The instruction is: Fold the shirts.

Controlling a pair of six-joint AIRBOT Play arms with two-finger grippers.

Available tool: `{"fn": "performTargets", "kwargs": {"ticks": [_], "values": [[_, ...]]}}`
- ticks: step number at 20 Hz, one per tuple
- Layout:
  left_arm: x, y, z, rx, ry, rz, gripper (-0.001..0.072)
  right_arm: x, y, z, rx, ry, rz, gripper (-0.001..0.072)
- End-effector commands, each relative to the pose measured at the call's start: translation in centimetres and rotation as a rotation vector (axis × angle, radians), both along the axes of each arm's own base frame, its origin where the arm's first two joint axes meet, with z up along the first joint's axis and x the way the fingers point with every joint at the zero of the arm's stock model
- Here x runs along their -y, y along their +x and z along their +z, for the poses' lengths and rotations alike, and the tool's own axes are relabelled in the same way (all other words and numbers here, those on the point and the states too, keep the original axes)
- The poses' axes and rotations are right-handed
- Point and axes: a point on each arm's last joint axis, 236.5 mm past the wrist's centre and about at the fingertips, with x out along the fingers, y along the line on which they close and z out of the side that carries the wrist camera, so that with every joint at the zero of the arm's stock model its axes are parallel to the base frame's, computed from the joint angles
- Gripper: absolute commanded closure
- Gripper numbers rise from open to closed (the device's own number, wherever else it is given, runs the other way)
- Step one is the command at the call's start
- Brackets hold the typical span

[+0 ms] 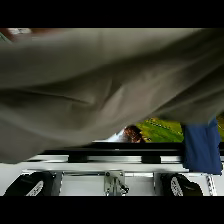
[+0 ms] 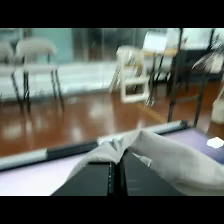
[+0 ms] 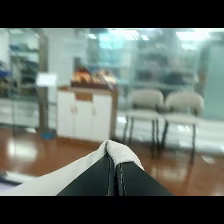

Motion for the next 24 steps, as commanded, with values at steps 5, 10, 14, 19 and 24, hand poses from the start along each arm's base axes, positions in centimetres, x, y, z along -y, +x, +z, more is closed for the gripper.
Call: {"fn": "performTargets", "kwargs": {"ticks": [5,10,14,19,24], "values": [[-1.2,7.3,-16.1,-0.507,0.156,0.102,0.0667,4.4,11.1,-21.2,-0.865,0.002,0.015,0.0648],[-1.6,16.1,-30.7,-0.828,0.255,0.186,0.0667,6.0,24.2,-32.7,-1.069,0.242,0.140,0.0648],[-1.9,26.1,-35.7,-0.850,0.211,0.248,0.0667,4.4,33.9,-37.3,-1.017,0.414,0.149,0.0648],[-2.7,32.7,-43.5,-1.050,0.026,0.297,0.0666,1.4,40.8,-43.0,-0.954,0.409,0.081,0.0647],[0.8,32.0,-51.1,-1.309,-0.077,0.192,0.0458,-0.8,39.8,-51.0,-1.207,0.459,0.080,0.0533]]}}
